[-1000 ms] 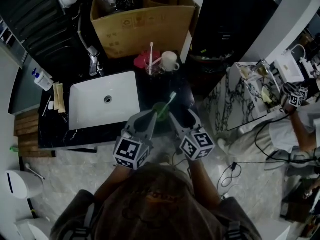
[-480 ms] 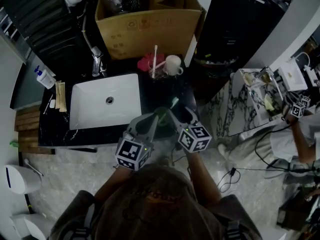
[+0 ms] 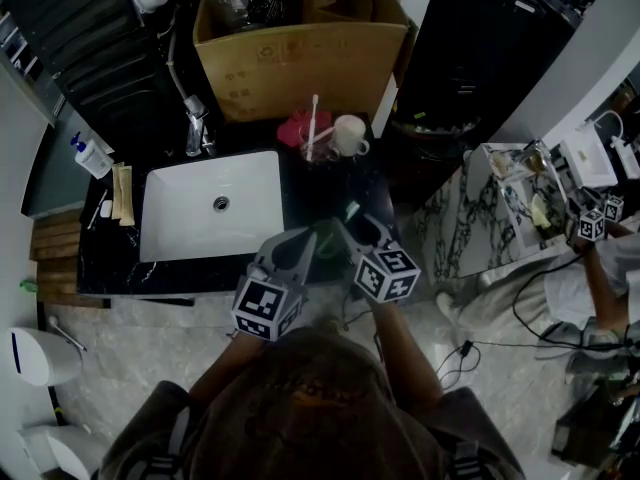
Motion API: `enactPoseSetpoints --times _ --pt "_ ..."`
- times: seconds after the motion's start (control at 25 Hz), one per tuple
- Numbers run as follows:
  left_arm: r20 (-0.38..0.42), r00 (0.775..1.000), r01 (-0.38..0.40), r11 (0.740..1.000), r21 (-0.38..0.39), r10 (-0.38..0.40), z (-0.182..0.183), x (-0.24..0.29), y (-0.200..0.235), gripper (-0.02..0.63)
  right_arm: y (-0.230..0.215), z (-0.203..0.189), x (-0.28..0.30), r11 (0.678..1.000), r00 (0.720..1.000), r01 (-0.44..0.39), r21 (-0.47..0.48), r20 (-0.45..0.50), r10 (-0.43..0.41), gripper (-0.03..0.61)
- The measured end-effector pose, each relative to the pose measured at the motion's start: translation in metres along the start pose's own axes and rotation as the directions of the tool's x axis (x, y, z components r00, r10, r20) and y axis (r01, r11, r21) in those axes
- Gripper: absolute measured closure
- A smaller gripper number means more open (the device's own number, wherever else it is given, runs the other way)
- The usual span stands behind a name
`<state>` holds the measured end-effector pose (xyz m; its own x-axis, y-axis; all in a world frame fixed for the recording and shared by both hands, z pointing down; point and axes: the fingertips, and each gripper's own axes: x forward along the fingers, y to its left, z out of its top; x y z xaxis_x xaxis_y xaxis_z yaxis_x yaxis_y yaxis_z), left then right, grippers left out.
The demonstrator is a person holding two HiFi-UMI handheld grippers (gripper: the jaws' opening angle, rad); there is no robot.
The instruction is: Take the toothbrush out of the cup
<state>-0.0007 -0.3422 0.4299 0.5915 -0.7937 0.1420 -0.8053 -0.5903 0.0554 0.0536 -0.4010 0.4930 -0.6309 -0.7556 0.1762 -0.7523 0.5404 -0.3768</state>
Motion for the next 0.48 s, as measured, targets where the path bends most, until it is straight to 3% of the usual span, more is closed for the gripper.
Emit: enactPoseSetpoints --times 0.08,0.16,0.48 --pt "0.000 1.000 0.002 1.000 0.001 -0.002 -0.0009 0.0016 0.0005 0.614 -0.0020 -0.0007 0.0011 1.000 1.000 0.008 -0.005 -0.004 -0.008 0.396" --pt "0.000 1.000 0.004 1.000 0.006 -0.004 -0.0015 0.0030 0.0010 0.614 -0.0037 -0.0014 0.0015 1.000 1.000 0.017 -0.010 -0.004 -0.017 0.482" --pt "-0.007 1.000 0.011 1.000 0.004 -0.011 -0.0040 0.0076 0.0021 0.614 -0.0033 0.0005 0.0033 1.000 1.000 0.017 -0.015 0.002 -0.017 0.537"
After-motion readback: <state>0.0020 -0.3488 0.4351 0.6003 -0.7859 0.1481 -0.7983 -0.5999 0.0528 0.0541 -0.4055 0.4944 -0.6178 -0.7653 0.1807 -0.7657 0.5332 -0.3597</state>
